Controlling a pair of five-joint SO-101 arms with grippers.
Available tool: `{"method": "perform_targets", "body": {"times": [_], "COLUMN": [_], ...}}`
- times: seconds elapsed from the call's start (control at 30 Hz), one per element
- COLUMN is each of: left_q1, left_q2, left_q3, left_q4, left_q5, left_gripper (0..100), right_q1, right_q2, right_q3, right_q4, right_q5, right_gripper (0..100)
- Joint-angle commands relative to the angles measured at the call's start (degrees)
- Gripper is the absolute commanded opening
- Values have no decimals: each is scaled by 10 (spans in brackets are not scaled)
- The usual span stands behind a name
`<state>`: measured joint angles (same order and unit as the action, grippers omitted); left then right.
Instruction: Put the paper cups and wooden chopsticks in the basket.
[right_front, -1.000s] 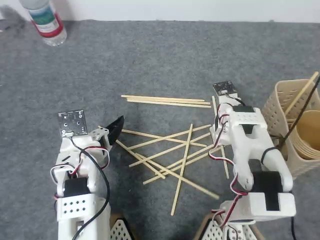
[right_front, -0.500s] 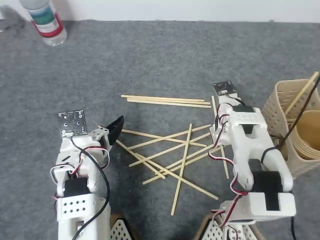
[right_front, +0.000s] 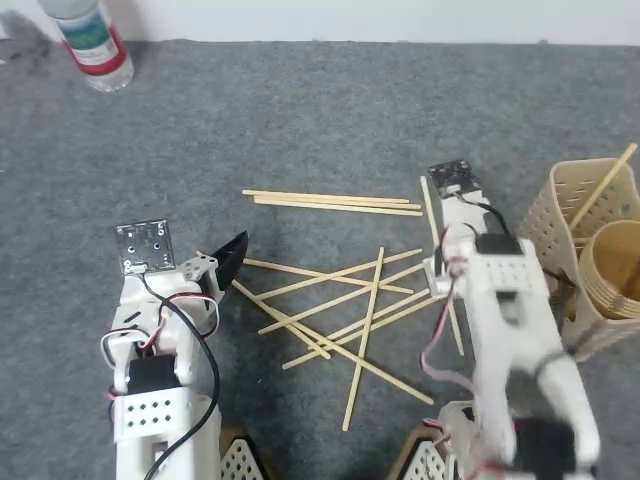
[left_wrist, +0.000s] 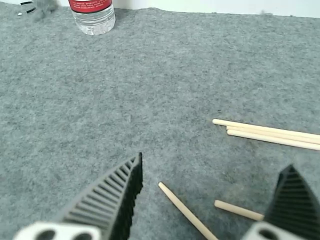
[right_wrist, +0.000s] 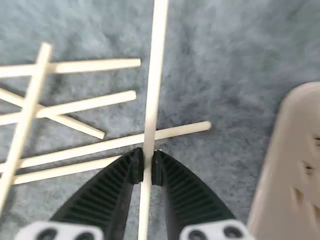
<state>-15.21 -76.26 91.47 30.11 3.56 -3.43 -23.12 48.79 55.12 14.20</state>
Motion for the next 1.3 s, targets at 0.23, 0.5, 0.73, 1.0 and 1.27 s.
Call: {"method": "perform_targets", "body": {"times": [0.23, 0.5, 0.73, 1.0, 1.27], "left_q1": [6, 6, 6, 6, 6], "left_q2": [-6, -6, -6, -6, -6], "left_q3": [-2, -2, -2, -2, -2], "left_q4": [-12, -12, -12, -11, -11], "left_q5": [-8, -8, -8, -8, -8], "left_gripper": [386, 386, 386, 386, 386], "right_q1": [-38, -22, 75, 186, 241], "right_q2": [-299, -328, -328, -329, -328], "right_q3": [-53, -248, -318, -251, -123], "right_q4": [73, 163, 114, -72, -247], "right_q5": [77, 74, 73, 22, -46], "right_gripper": [7, 7, 7, 7, 7]}}
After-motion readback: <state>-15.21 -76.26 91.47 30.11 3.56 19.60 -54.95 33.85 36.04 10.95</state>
